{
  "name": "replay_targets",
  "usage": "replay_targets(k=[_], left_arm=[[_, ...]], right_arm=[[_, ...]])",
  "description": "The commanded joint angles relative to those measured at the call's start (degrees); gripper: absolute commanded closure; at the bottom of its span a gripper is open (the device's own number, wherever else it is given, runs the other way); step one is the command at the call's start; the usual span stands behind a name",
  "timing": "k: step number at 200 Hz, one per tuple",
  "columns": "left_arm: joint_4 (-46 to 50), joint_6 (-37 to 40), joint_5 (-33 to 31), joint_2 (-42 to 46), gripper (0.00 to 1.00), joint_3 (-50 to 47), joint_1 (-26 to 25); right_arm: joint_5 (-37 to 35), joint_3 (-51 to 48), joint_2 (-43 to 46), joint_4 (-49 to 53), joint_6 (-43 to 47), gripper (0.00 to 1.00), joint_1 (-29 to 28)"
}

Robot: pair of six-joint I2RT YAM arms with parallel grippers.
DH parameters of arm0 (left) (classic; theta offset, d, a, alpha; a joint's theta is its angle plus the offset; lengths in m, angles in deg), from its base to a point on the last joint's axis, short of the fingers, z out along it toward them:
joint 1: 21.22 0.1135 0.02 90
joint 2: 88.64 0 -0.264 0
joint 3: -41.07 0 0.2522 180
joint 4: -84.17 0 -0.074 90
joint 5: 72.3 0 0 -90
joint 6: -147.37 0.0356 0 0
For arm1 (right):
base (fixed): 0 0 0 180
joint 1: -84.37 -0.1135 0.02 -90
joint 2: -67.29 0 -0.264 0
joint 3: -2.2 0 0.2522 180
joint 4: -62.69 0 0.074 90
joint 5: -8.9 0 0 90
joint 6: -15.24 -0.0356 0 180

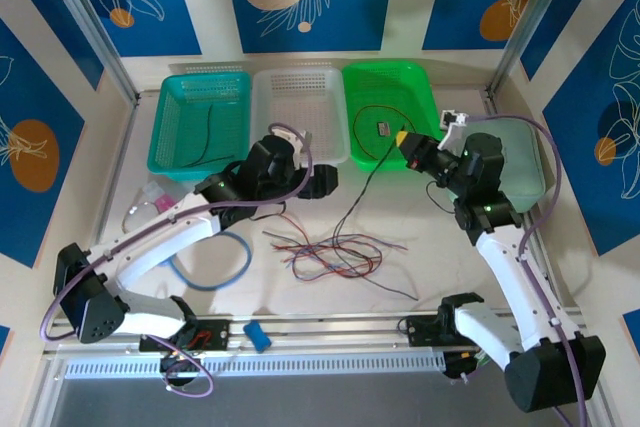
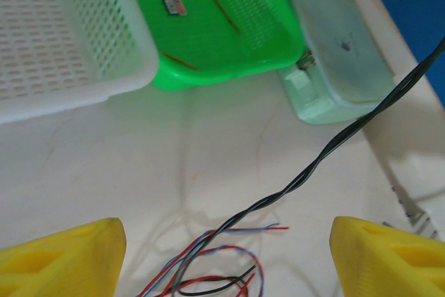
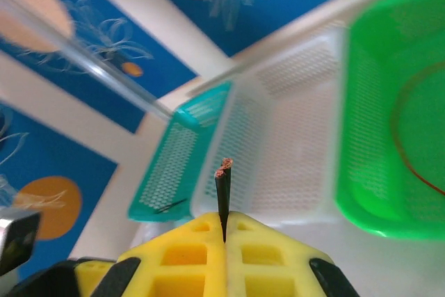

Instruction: Untangle the cables

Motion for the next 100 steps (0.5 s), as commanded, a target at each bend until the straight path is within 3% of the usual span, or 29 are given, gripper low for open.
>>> replay_targets(k=[1,30,100], left_arm=[[-2.80,-1.64,4.46,-0.09,0.22,3.08,1.81],[-5.12,-2.31,6.97,1.14,0.22,3.19,4.07],[-15.36,-0.78,15.92,-0.88,0.26,1.93,4.83]], right_arm=[[5.75,-0.81,-2.22,-13.00,2.58,1.00,-2.49],[9.59,1.07,-5.17,-16.02,5.91,1.00,-4.65],[14.69,0.41,-10.41,-26.60,0.65,1.00,-6.58]])
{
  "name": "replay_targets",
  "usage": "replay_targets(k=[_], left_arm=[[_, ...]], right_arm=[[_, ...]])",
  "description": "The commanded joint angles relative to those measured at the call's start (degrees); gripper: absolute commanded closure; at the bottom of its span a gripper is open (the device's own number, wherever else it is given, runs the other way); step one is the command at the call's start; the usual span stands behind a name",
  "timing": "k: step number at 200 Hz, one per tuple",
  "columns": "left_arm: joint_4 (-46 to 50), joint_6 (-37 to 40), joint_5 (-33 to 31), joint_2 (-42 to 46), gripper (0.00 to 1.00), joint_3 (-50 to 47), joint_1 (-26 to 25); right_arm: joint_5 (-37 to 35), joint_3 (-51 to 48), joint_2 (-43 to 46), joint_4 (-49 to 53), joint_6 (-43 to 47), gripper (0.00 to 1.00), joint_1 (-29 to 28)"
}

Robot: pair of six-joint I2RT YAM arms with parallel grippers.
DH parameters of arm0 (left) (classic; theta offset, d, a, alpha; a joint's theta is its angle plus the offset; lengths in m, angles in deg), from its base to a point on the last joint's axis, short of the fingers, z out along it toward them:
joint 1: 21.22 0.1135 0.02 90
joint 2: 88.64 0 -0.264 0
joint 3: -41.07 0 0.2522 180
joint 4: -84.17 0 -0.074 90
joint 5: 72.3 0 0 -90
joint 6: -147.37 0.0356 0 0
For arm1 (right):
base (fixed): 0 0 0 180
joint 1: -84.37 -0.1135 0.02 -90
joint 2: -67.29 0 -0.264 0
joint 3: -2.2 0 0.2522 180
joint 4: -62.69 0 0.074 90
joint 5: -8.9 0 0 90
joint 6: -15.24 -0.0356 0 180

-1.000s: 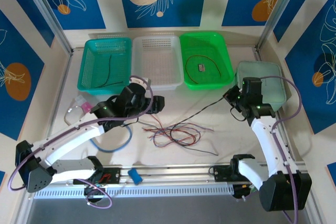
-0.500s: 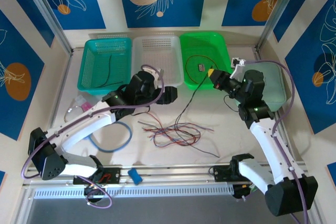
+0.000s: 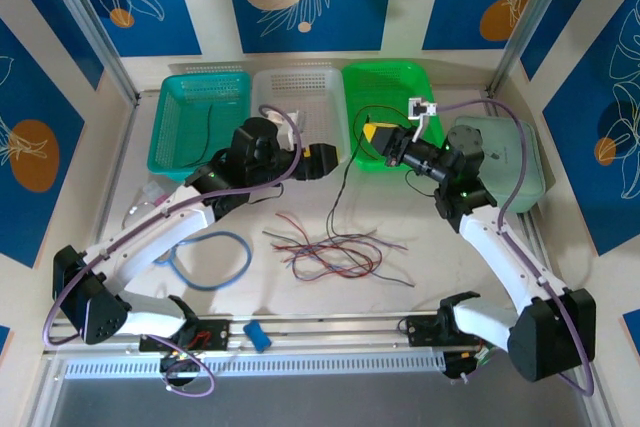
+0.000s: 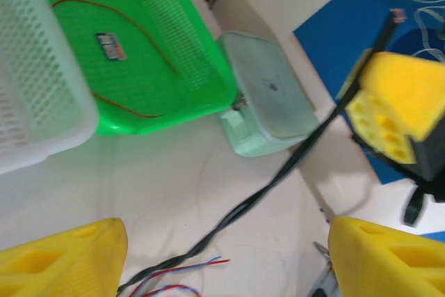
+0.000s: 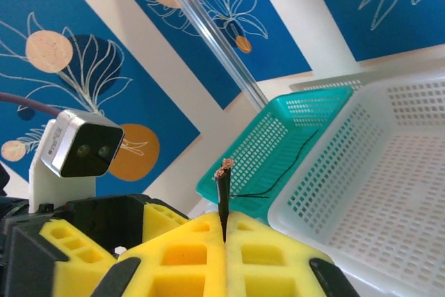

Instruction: Untangle the cables

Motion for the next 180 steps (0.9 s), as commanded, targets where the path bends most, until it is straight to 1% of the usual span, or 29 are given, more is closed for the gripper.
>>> replay_targets(k=[1,16,34,50,61,86,95,180], left_arm=[[-6.74,0.72,4.85,-1.07,0.27,0.41,0.22],[-8.84,0.61,5.21,-1.54,0.29,0.37,0.19],[-11.81,0.79,4.96,-1.79,0.34,-0.44,0.20],[-11.03,2.05,5.07,-2.90,0.41,0.97,0.17],[-9.34,3.12,5.56,-4.08,0.44,2.76,0.23],[-8.70,3.35,5.59,-5.49,0.60,4.12,0.18],[-9.05,3.34,5.51,-5.58,0.63,4.12,0.18],[-11.78,2.79,6.99,-5.23,0.64,3.94,0.19]], right_arm=[[2.70,0.61,-0.92,-5.32,-0.96,1.00,-0.93],[3.99,1.70,-1.87,-4.48,-0.24,1.00,-0.97],[4.42,4.22,-2.94,-0.16,1.47,1.00,-1.06],[4.73,5.16,-3.27,0.95,1.77,1.00,-1.09],[5.18,5.68,-3.36,1.32,1.67,1.00,-1.04],[6.08,7.34,-3.62,4.23,2.44,1.00,-0.95],[6.43,7.96,-3.68,5.39,2.64,1.00,-0.89],[8.64,10.30,-5.28,8.72,3.14,1.00,-0.41]])
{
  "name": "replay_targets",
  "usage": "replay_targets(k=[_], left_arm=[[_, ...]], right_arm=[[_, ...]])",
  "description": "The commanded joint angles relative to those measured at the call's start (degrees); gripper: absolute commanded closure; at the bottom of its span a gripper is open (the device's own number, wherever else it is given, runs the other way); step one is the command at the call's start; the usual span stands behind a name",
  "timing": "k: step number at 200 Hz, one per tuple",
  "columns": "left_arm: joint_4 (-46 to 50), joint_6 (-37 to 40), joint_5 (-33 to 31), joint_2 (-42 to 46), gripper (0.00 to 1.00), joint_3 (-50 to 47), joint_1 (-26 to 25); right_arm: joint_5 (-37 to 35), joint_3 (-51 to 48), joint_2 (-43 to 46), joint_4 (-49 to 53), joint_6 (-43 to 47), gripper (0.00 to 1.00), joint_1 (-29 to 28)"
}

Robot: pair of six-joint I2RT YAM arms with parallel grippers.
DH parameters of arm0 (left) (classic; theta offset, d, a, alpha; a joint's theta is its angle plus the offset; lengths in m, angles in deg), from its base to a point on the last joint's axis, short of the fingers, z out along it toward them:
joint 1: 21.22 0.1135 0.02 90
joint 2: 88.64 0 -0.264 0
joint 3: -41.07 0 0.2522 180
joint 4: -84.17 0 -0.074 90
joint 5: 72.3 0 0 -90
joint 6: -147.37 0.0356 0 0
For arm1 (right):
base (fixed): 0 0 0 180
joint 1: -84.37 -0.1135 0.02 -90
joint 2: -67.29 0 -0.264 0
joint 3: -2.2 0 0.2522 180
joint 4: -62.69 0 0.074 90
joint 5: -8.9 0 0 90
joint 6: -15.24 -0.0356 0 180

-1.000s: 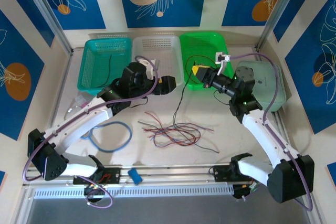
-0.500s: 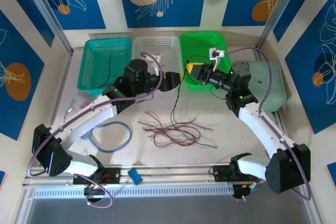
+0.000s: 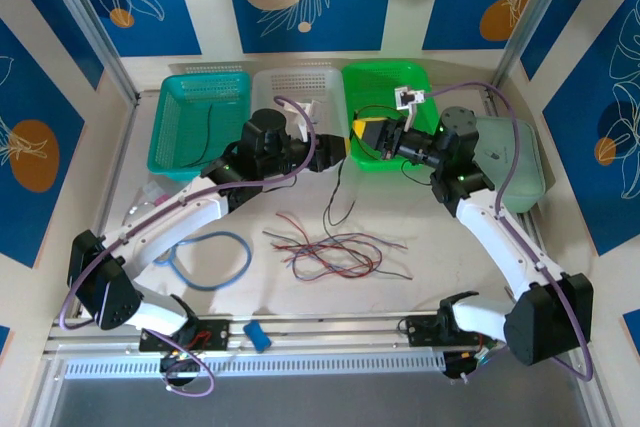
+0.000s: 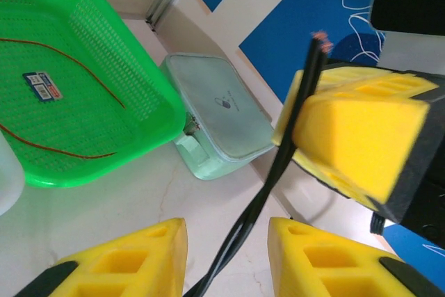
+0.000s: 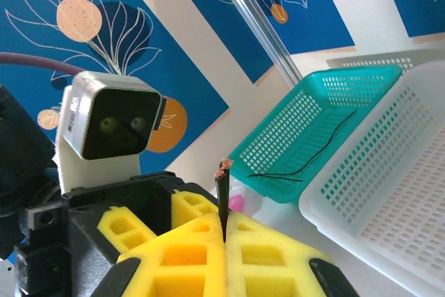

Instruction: Untangle the cables

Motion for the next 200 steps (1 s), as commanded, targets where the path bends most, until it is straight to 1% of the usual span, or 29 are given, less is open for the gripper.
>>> replay_targets(k=[1,12,42,83,111,138,159,182,200], left_arm=[[-2.57,0.64,1.57,0.32,0.64,1.50,0.18],[-2.89,0.72,1.75,0.38,0.65,1.57,0.18],[-3.14,0.74,1.36,0.32,0.77,1.89,0.19],[-3.24,1.01,1.85,0.28,0.78,1.84,0.25],[-1.73,2.50,1.68,0.43,0.81,2.40,0.18],[-1.99,2.85,1.50,0.81,0.82,1.91,0.20],[-2.81,2.61,2.06,0.76,0.78,1.71,0.19],[-3.37,2.78,2.94,0.63,0.76,1.85,0.22],[-3.43,3.07,2.95,0.54,0.85,1.98,0.23]], right_arm=[[1.76,2.06,-0.67,1.27,0.82,1.00,0.22],[2.42,1.74,-0.89,-0.04,-0.01,1.00,0.32],[3.65,2.22,-1.27,-0.11,-0.67,1.00,0.21],[5.70,2.82,-1.22,0.43,-0.84,1.00,0.09],[6.87,3.19,-1.41,0.62,-1.06,1.00,0.11],[7.37,3.47,-1.85,0.85,-1.06,1.00,0.10],[7.81,3.69,-2.38,0.57,-1.41,1.00,0.15],[8.02,4.08,-2.72,0.71,-1.41,1.00,0.10],[8.15,4.25,-3.07,0.71,-1.57,1.00,0.09]])
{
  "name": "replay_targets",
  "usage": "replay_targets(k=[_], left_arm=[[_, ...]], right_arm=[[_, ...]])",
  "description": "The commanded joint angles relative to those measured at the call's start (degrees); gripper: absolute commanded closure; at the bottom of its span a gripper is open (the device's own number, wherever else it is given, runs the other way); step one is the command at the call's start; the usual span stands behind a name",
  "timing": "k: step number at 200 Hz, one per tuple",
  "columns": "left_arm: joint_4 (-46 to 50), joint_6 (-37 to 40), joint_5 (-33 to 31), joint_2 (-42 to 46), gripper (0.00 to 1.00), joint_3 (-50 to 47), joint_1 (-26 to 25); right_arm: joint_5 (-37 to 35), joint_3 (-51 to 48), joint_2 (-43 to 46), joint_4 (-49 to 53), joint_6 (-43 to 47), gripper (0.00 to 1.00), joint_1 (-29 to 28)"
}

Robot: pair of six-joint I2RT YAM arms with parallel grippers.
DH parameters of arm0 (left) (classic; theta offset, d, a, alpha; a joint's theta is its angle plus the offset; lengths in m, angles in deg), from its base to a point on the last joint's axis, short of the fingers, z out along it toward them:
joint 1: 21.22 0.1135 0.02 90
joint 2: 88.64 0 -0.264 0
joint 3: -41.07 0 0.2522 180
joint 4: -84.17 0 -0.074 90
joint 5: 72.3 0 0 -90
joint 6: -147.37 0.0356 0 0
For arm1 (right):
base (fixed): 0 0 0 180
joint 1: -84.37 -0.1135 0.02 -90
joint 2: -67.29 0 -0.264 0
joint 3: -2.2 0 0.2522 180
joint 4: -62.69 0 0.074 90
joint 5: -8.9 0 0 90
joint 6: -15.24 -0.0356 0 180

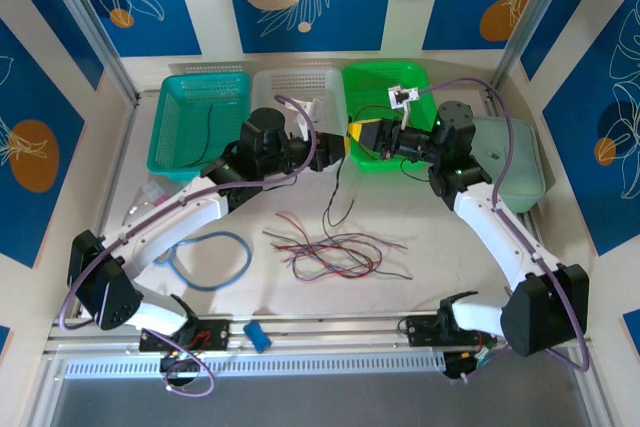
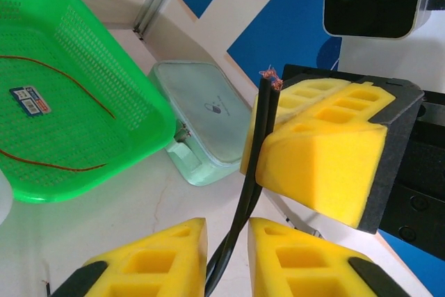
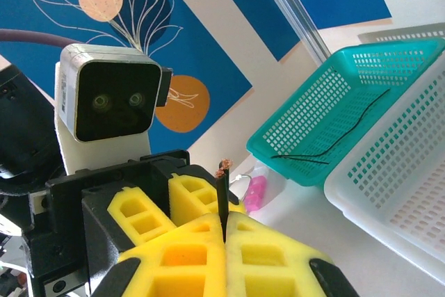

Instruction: Untangle the cables

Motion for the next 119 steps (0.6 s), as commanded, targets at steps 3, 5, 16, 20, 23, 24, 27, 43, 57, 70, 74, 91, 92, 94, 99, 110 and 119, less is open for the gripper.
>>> replay_targets(k=[3,5,16,20,23,24,27,43,57,70,74,91,92,94,99,110,119], left_arm=[[-1.85,1.28,1.40,0.54,0.87,1.87,0.22],[-1.81,1.32,1.40,0.54,0.87,1.89,0.23],[-1.80,1.53,1.06,0.53,0.91,1.89,0.21],[-1.74,1.53,0.96,0.54,0.92,1.89,0.20],[-1.67,1.50,0.89,0.54,0.93,1.89,0.18],[-1.65,1.48,0.84,0.54,0.93,1.89,0.18],[-1.56,1.45,0.68,0.55,0.94,1.89,0.18],[-1.34,1.53,0.16,0.80,1.00,1.85,0.20],[-1.36,1.61,-0.27,1.19,1.00,1.69,0.24],[-1.40,1.64,-0.68,1.46,1.00,1.48,0.18],[-1.36,1.73,-0.77,1.57,1.00,1.39,0.23],[-1.40,1.71,-1.48,1.94,1.00,1.13,0.29],[-1.38,1.71,-1.49,1.99,1.00,1.11,0.28],[-1.43,1.78,-1.56,2.02,1.00,1.06,0.27],[-1.44,1.73,-1.66,2.11,1.00,1.03,0.34],[-1.45,1.77,-1.76,2.21,1.00,1.01,0.33],[-1.45,1.75,-1.72,2.21,1.00,1.01,0.37]], right_arm=[[1.85,2.03,-0.50,0.00,-0.62,1.00,0.06],[1.92,2.07,-0.51,0.01,-0.63,1.00,0.05],[2.12,2.20,-0.64,-0.09,-0.80,1.00,0.04],[2.14,2.23,-0.67,-0.07,-0.80,1.00,0.04],[2.22,2.21,-0.69,-0.01,-0.80,1.00,0.01],[2.18,2.21,-0.69,-0.04,-0.80,1.00,0.05],[2.18,2.29,-0.69,0.07,-0.80,1.00,0.08],[2.06,2.38,-0.52,0.62,-0.45,1.00,0.06],[1.80,2.30,-0.25,0.71,-0.47,1.00,0.09],[1.67,2.29,-0.10,1.01,-0.41,1.00,0.17],[1.50,2.35,0.03,1.21,-0.45,1.00,0.12],[0.45,2.00,0.14,1.44,-0.97,0.85,0.44],[0.42,1.97,0.12,1.39,-1.06,0.84,0.44],[0.44,1.88,0.10,1.26,-1.24,0.84,0.52],[0.60,1.71,0.18,0.72,-1.59,0.83,0.70],[0.82,1.37,0.05,-0.02,-2.41,0.82,0.95],[0.91,1.24,-0.03,-0.29,-2.65,0.82,1.04]])
